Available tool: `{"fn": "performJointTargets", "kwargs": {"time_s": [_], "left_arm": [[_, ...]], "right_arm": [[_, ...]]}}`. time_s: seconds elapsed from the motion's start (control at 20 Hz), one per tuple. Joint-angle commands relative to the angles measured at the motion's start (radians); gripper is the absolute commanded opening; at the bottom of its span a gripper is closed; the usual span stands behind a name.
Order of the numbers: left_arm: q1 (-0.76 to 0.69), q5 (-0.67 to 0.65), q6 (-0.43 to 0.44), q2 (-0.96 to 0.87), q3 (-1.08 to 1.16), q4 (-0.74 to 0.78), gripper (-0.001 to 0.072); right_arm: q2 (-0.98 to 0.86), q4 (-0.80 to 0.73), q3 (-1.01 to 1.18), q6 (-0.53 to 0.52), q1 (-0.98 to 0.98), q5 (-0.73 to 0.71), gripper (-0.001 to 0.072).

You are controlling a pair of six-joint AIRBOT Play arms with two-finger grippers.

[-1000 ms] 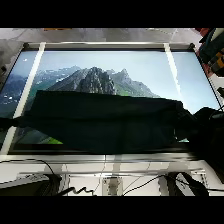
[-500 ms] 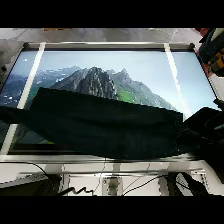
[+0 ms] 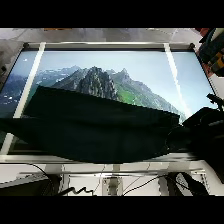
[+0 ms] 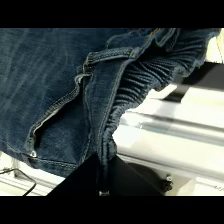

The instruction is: Fold the clothes and pants, and hang the long-sleeved shirts on hangers.

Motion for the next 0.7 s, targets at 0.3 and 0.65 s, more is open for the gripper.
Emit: {"fn": "performJointTargets", "kwargs": {"time_s": [0.3, 0.65], "left_arm": [[-0.161, 0.322, -0.05, -0.005, 0.061, 0.185, 0.0037], [-0.426, 0.529, -0.362, -0.074, 0.071, 0.526, 0.0035]], "right_arm": [[-0.061, 0.082, 0.07, 0.132, 0.0, -0.223, 0.0045], [-0.443, 0.338, 0.133, 0.203, 0.0, -0.403, 0.0045]]}}
